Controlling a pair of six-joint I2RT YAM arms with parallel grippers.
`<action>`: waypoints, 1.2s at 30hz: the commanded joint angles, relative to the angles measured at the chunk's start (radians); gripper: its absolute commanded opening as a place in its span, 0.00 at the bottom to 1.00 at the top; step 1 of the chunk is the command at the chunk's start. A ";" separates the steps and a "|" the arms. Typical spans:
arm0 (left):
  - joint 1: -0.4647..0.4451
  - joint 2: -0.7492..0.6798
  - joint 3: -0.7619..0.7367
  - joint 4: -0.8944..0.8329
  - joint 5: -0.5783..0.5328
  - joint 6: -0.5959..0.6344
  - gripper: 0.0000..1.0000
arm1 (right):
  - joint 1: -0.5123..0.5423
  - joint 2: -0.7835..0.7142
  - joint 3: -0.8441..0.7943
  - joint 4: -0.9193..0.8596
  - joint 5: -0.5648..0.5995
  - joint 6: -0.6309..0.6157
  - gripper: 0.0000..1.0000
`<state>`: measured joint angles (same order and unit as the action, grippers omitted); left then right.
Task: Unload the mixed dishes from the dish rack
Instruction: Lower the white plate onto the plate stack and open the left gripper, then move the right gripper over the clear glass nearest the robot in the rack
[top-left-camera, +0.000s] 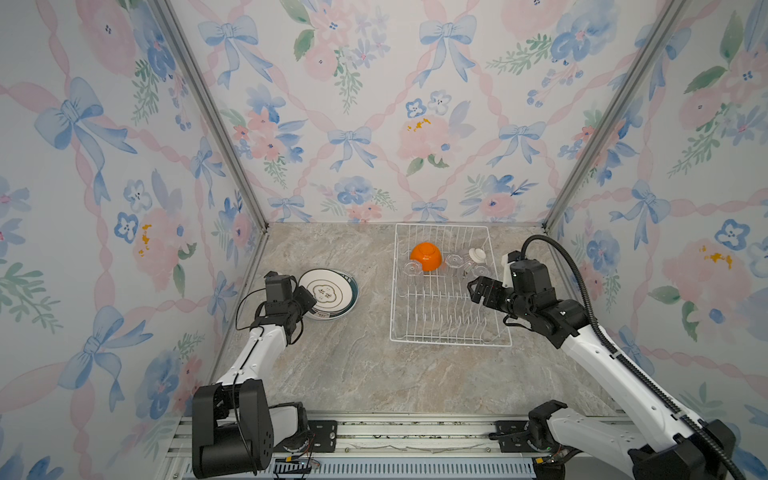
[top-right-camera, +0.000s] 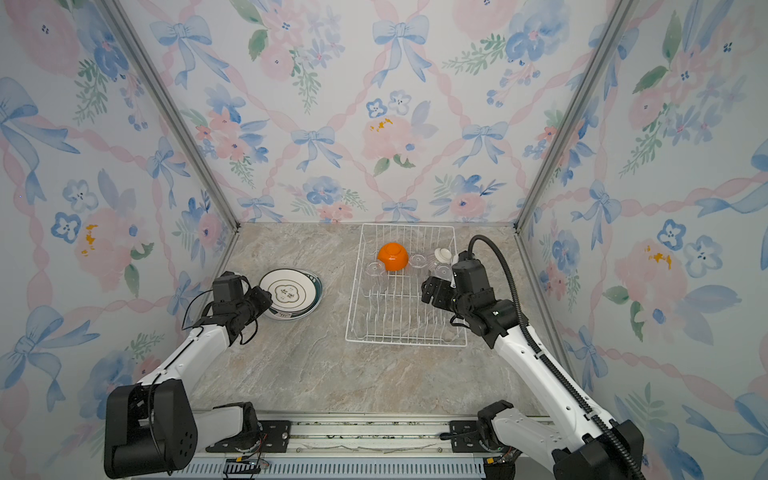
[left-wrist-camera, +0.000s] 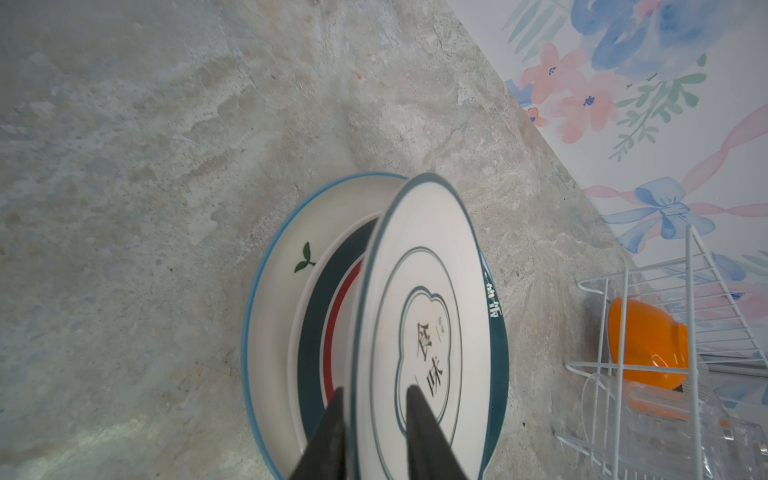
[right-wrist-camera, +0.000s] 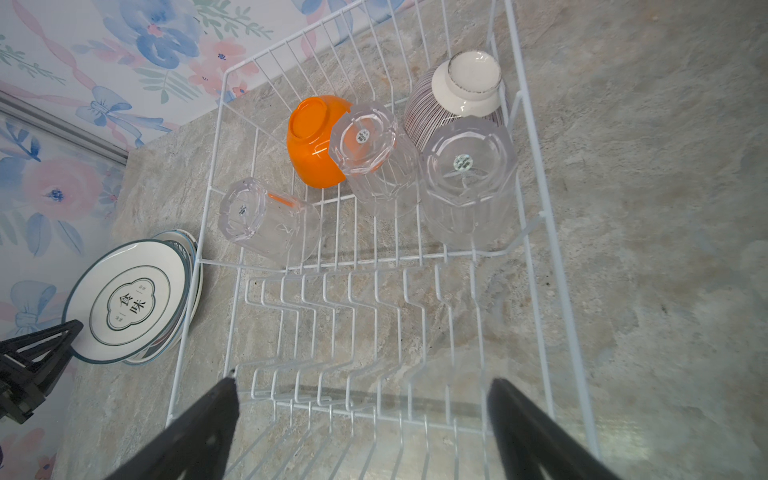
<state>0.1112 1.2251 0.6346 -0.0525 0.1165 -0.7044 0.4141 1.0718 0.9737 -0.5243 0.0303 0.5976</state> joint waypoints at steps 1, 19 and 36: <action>0.002 0.011 0.024 0.002 0.028 0.012 0.55 | -0.001 -0.014 -0.003 -0.036 -0.009 -0.010 0.96; -0.001 0.005 0.030 0.002 0.100 0.030 0.98 | 0.005 -0.002 0.014 -0.038 -0.025 0.001 0.95; -0.241 -0.326 0.028 -0.041 0.042 0.097 0.98 | 0.169 0.100 0.124 -0.172 0.046 0.016 0.96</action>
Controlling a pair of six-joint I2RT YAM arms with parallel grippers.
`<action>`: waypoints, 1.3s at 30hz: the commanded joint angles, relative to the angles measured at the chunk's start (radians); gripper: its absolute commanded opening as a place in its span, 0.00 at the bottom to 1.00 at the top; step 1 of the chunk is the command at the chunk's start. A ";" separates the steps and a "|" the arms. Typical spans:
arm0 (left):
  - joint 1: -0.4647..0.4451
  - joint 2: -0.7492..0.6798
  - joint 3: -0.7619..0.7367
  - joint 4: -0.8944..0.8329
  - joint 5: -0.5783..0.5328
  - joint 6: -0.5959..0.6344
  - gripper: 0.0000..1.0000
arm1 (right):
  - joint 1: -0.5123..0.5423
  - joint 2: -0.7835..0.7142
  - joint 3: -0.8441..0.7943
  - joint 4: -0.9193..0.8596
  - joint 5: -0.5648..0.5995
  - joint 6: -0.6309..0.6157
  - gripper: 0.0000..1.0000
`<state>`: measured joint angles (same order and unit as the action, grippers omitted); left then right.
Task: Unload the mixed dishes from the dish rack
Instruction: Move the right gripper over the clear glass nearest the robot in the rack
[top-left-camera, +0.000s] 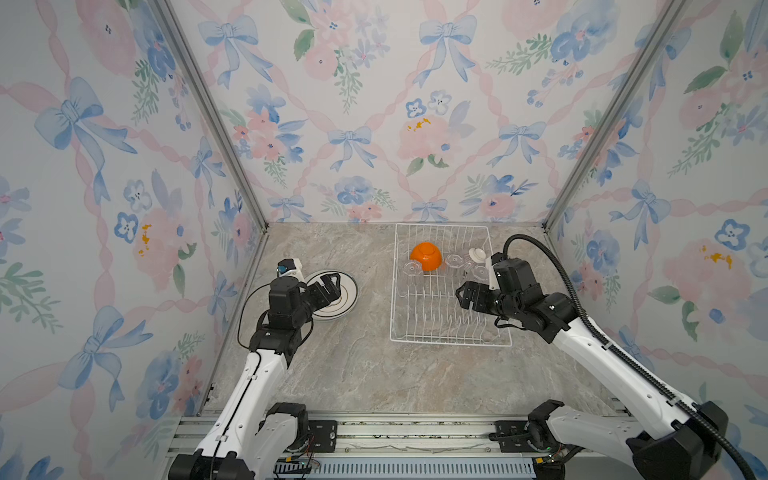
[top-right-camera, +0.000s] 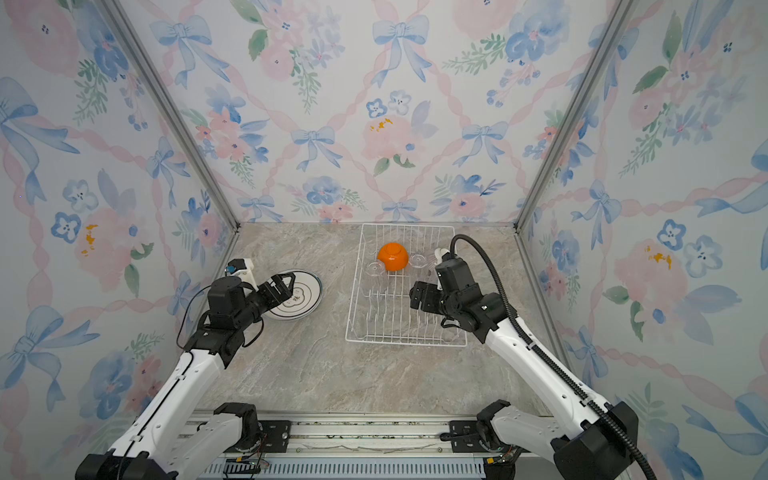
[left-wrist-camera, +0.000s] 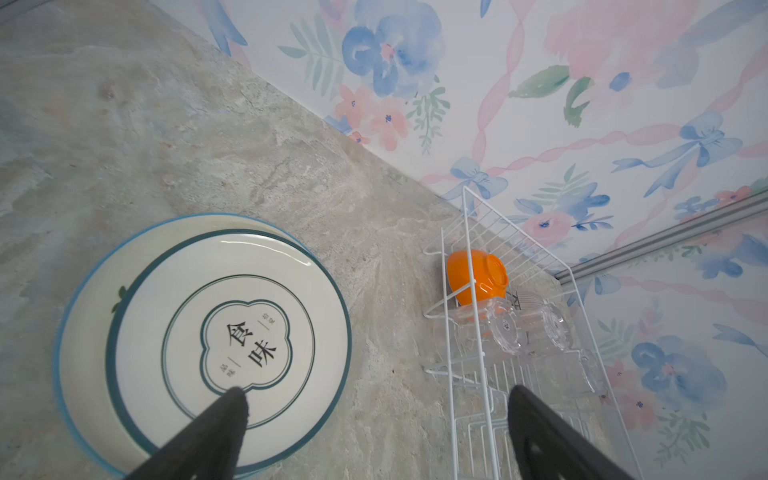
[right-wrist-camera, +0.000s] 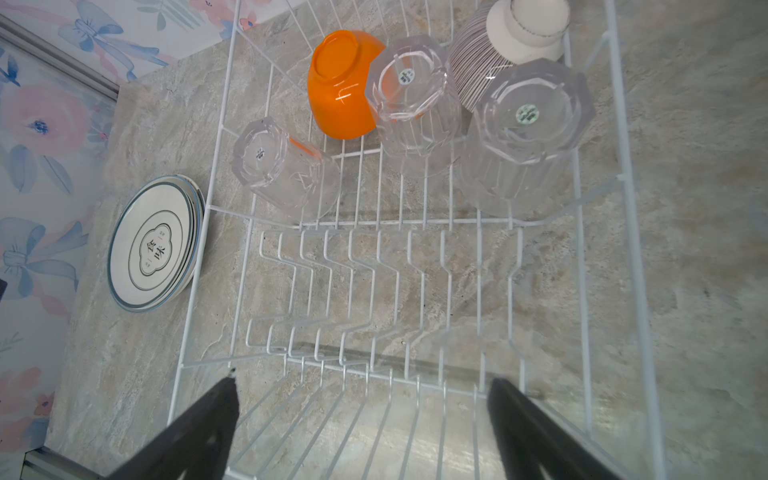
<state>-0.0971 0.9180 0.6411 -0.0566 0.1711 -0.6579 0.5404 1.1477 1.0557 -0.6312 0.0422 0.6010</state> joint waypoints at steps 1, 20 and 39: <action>-0.047 -0.028 0.028 -0.047 -0.017 0.061 0.98 | 0.062 0.031 0.049 -0.073 0.045 0.014 0.96; -0.187 -0.060 0.049 -0.083 -0.030 0.095 0.98 | 0.143 0.616 0.544 -0.150 0.138 -0.154 0.87; -0.262 0.003 0.088 -0.083 -0.099 0.093 0.98 | 0.105 0.892 0.663 0.051 0.025 -0.157 0.82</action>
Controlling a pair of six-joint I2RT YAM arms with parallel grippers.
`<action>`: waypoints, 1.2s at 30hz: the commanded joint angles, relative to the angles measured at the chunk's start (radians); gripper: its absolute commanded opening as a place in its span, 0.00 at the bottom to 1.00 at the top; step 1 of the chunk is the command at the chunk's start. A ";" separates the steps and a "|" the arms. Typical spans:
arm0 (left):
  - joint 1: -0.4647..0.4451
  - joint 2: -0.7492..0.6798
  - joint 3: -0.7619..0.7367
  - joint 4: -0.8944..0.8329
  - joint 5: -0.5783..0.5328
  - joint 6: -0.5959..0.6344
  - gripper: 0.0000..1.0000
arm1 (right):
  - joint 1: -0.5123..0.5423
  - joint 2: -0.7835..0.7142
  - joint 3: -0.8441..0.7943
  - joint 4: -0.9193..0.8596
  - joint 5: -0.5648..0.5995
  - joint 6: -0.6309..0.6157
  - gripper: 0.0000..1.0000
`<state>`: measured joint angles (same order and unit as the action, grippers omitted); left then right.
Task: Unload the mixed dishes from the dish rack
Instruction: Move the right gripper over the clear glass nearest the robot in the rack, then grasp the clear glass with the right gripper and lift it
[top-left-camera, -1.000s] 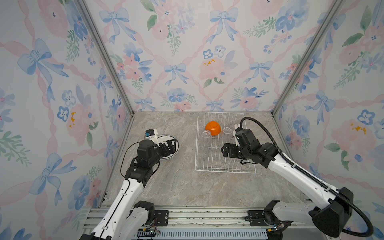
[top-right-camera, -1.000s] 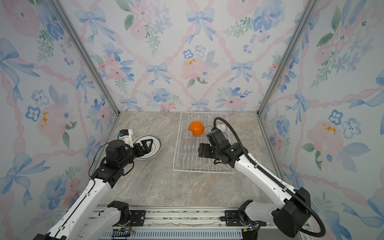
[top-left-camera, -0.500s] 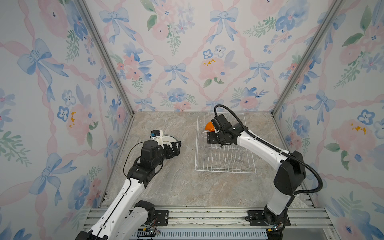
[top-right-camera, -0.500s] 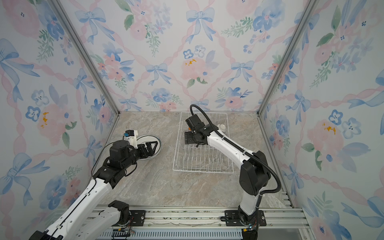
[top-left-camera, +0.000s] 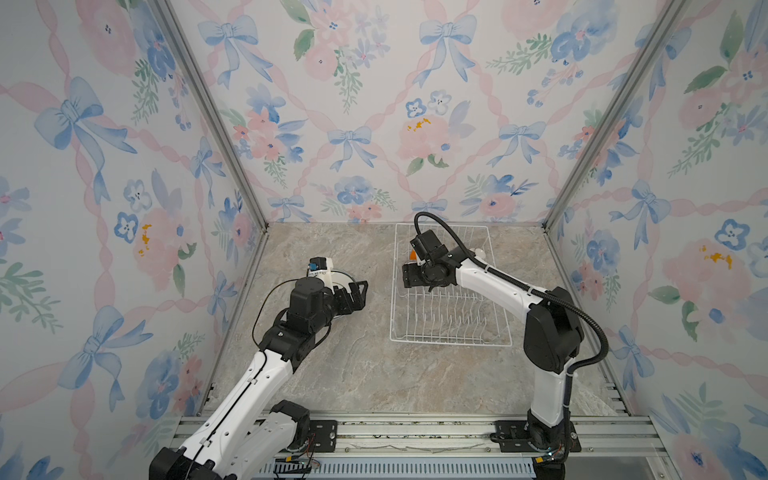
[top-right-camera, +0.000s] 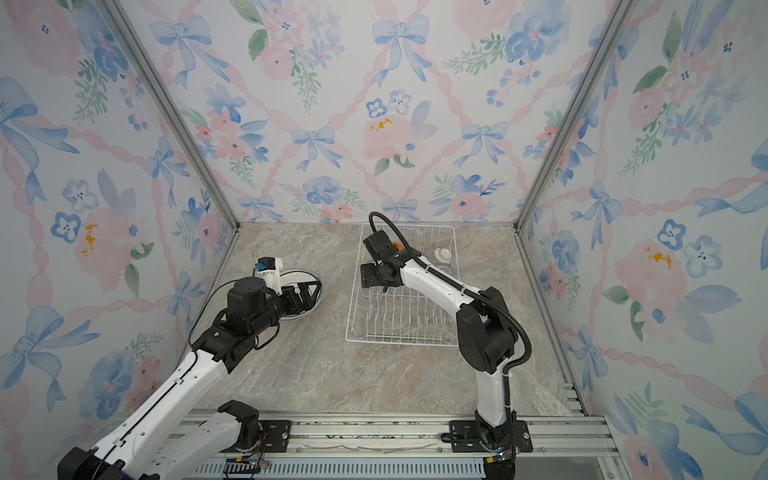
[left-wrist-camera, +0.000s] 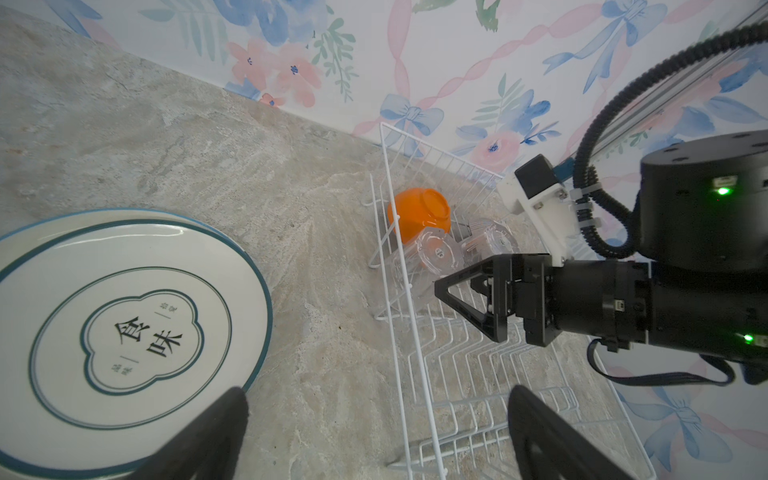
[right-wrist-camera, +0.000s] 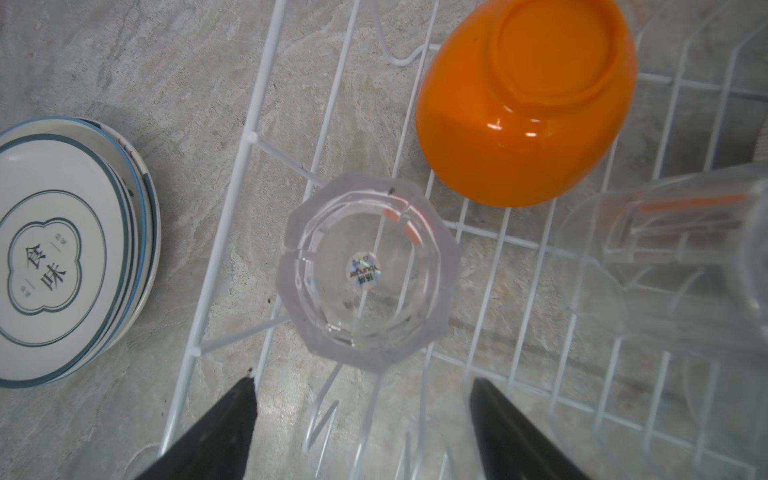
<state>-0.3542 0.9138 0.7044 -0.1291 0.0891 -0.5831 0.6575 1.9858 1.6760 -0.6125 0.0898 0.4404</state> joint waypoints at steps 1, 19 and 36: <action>-0.006 0.009 0.024 -0.011 -0.025 0.026 0.98 | -0.012 0.069 0.055 0.029 -0.018 0.008 0.82; 0.000 0.008 0.002 -0.009 -0.063 0.044 0.98 | -0.019 0.173 0.152 0.062 0.091 -0.006 0.81; -0.004 0.017 -0.005 -0.009 -0.058 0.043 0.98 | -0.030 0.146 0.111 0.086 0.131 0.009 0.59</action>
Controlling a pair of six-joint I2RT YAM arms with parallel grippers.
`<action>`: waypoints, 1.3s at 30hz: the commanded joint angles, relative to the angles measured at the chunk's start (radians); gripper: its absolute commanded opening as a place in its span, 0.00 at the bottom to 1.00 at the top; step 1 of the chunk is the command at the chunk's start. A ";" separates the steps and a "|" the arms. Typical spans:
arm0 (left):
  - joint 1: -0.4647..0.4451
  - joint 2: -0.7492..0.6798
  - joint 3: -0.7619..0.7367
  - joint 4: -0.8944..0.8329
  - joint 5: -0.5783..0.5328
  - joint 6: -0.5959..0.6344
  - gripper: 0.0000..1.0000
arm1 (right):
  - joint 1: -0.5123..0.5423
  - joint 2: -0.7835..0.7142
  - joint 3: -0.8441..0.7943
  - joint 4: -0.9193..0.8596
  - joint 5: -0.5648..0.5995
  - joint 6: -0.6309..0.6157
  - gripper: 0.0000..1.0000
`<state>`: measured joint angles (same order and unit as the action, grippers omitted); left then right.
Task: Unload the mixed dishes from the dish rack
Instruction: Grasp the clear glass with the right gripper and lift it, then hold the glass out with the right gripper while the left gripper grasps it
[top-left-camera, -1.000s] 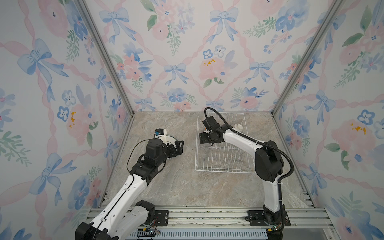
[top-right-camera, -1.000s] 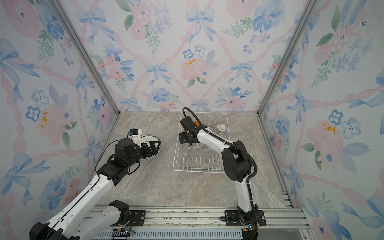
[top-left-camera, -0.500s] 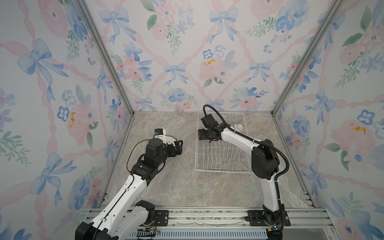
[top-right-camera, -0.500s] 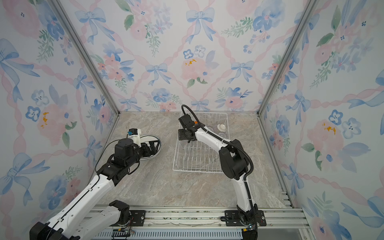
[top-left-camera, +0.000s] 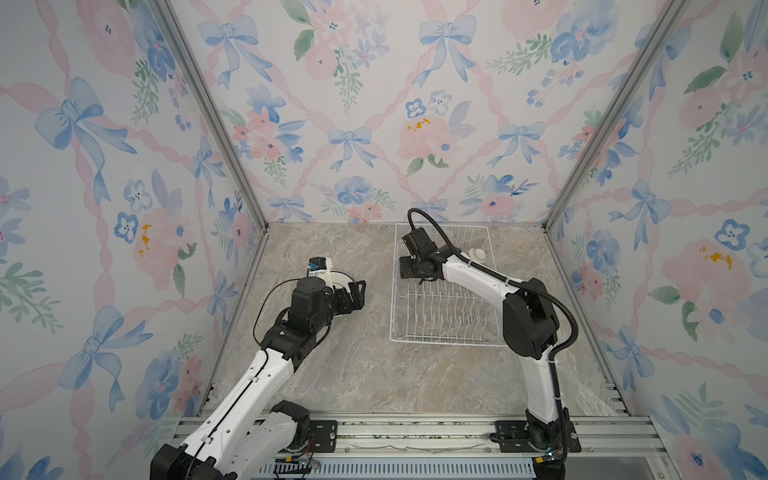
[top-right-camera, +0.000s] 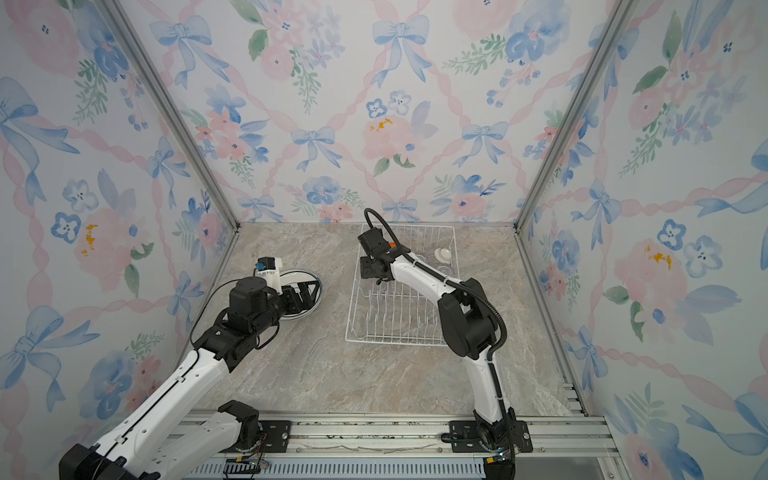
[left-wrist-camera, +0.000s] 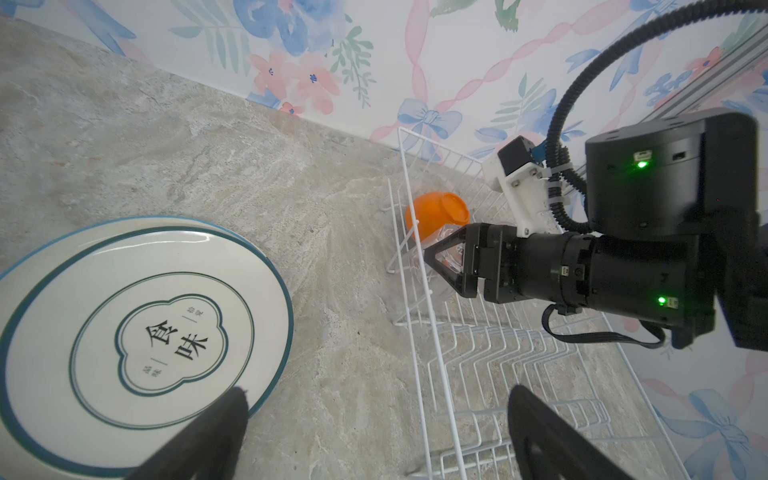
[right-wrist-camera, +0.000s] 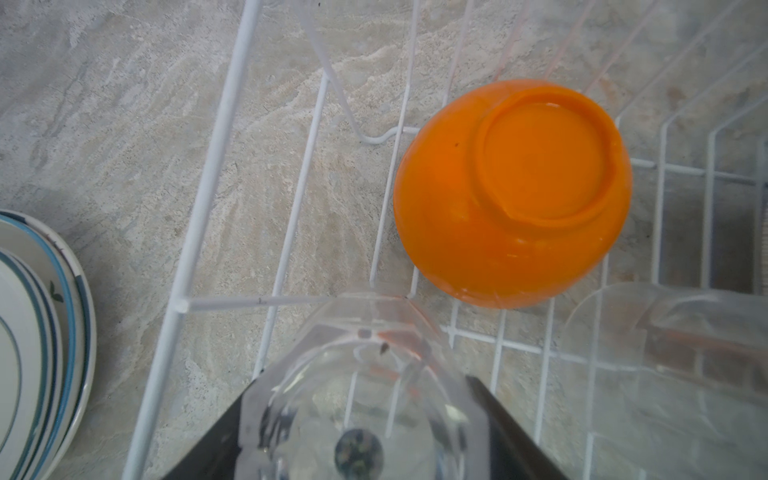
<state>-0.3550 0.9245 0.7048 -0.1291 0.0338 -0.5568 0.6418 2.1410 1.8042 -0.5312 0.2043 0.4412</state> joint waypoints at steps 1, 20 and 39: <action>-0.003 0.012 -0.007 -0.009 -0.009 0.016 0.98 | -0.016 -0.021 -0.031 0.017 0.014 0.010 0.59; -0.003 0.114 0.062 -0.002 0.080 -0.009 0.98 | -0.068 -0.327 -0.270 0.104 -0.065 0.091 0.53; -0.126 0.217 0.065 0.412 0.275 -0.160 0.96 | -0.079 -0.738 -0.542 0.249 -0.291 0.272 0.53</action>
<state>-0.4583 1.1107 0.7601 0.1627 0.2584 -0.6971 0.5701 1.4586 1.2831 -0.3523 -0.0257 0.6674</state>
